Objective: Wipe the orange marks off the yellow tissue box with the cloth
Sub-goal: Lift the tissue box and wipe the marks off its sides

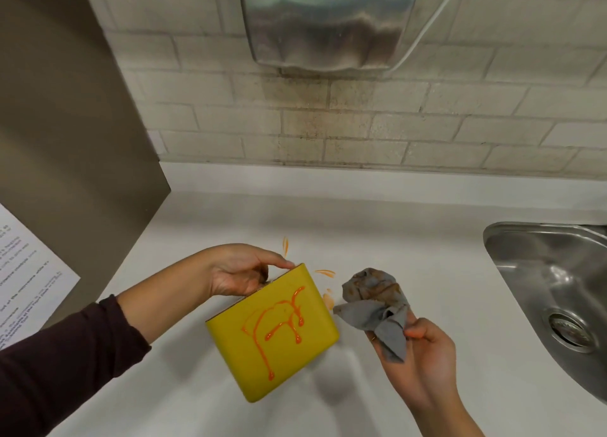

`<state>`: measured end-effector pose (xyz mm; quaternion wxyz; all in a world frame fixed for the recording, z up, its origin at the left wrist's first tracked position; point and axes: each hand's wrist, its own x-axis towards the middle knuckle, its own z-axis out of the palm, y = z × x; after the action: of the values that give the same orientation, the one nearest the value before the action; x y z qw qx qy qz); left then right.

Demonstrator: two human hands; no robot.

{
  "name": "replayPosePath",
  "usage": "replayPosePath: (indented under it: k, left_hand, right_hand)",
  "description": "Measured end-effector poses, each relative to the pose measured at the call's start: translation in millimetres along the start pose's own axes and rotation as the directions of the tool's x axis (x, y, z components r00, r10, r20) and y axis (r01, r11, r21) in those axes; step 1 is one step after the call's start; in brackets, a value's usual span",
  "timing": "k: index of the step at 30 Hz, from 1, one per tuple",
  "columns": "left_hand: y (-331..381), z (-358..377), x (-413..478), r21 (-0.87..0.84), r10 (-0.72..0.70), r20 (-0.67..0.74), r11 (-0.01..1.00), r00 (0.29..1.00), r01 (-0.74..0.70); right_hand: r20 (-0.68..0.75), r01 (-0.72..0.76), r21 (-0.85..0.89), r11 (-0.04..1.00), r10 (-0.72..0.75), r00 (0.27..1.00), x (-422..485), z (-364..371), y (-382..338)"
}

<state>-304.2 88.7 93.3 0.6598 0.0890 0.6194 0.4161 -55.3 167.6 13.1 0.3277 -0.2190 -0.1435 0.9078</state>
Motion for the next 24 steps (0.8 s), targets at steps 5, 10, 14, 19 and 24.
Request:
replayPosePath:
  k: [5,10,14,19,24]
  left_hand:
    - [4,-3,8,0.065,-0.010,-0.004,0.998,1.000,0.010]
    - [3,-7,13,0.154,-0.043,0.122,0.988,0.992,0.024]
    - [0,-15,19,0.105,-0.012,0.106,0.994,0.994,0.000]
    - [1,-29,17,0.010,-0.014,0.042,1.000,0.999,0.014]
    - [4,-38,19,0.004,-0.012,0.073,1.000,0.997,0.012]
  right_hand:
    - [0.041,-0.005,-0.124,0.992,0.010,0.999,-2,0,0]
    - [0.043,0.080,-0.235,0.969,-0.072,0.997,-2,2,-2]
    - [0.039,0.100,-0.327,0.940,-0.092,0.995,-1,2,-3]
    - [0.012,0.131,-0.509,0.851,-0.145,0.989,-7,9,5]
    - [0.166,0.335,-0.766,0.549,-0.334,0.928,-7,48,14]
